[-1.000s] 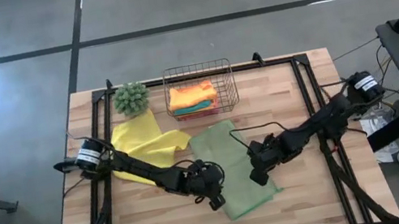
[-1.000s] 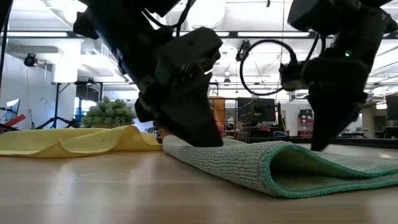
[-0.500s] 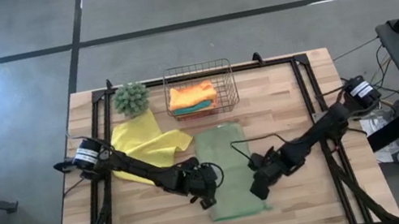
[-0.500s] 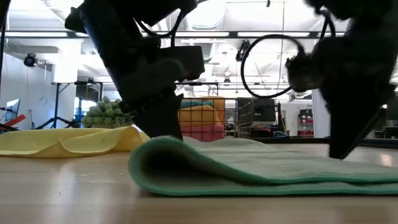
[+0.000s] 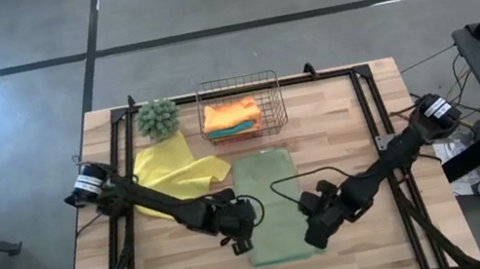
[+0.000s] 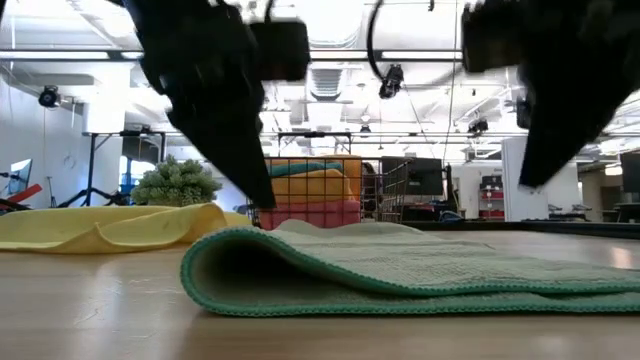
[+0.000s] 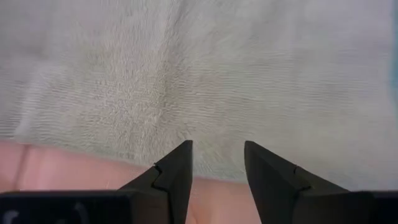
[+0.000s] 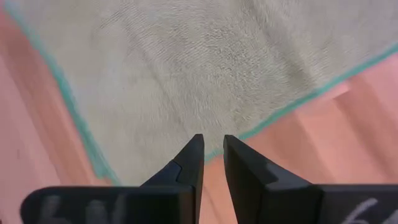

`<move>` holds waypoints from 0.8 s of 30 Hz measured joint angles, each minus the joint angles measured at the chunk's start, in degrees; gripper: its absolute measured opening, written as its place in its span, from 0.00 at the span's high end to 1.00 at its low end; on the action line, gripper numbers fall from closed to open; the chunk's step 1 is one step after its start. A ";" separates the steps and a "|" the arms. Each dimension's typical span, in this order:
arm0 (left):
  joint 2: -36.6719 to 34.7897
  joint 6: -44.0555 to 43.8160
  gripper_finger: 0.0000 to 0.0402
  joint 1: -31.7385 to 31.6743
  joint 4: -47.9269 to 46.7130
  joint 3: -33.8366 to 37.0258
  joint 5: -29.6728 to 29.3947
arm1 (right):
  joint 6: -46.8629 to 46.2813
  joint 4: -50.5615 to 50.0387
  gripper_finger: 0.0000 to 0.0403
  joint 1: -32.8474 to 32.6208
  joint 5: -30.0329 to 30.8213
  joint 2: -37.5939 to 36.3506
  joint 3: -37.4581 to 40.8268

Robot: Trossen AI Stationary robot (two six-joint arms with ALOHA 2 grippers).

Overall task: Fold microfiber towels
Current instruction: Fold the light green microfiber towel

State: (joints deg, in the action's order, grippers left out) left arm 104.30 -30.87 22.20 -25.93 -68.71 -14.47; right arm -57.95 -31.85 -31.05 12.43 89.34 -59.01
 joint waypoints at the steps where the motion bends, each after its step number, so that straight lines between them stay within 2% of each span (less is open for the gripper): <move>1: -1.19 -0.01 0.68 0.48 -0.70 0.00 -0.01 | 1.64 -2.31 0.87 -0.26 0.35 -0.18 -1.27; 8: -7.03 2.00 0.68 7.26 -6.08 -0.07 -0.66 | 12.81 -15.04 0.87 -3.30 4.64 -1.51 -8.68; 12: -7.40 4.29 0.68 12.08 -11.19 -1.82 -2.08 | 14.36 -18.53 0.87 -6.39 7.26 -3.08 -9.23; 19: -3.45 4.27 0.68 16.60 -17.83 -12.82 -10.19 | 11.18 -17.93 0.87 -13.63 9.14 -8.05 -4.99; 24: 4.14 4.33 0.68 17.02 -21.56 -20.51 -11.18 | 9.96 -9.91 0.87 -18.64 10.14 -10.25 -0.65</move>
State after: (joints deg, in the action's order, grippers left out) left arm 108.44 -26.55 39.22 -47.49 -89.22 -25.65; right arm -47.99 -41.75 -49.68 22.57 79.09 -59.66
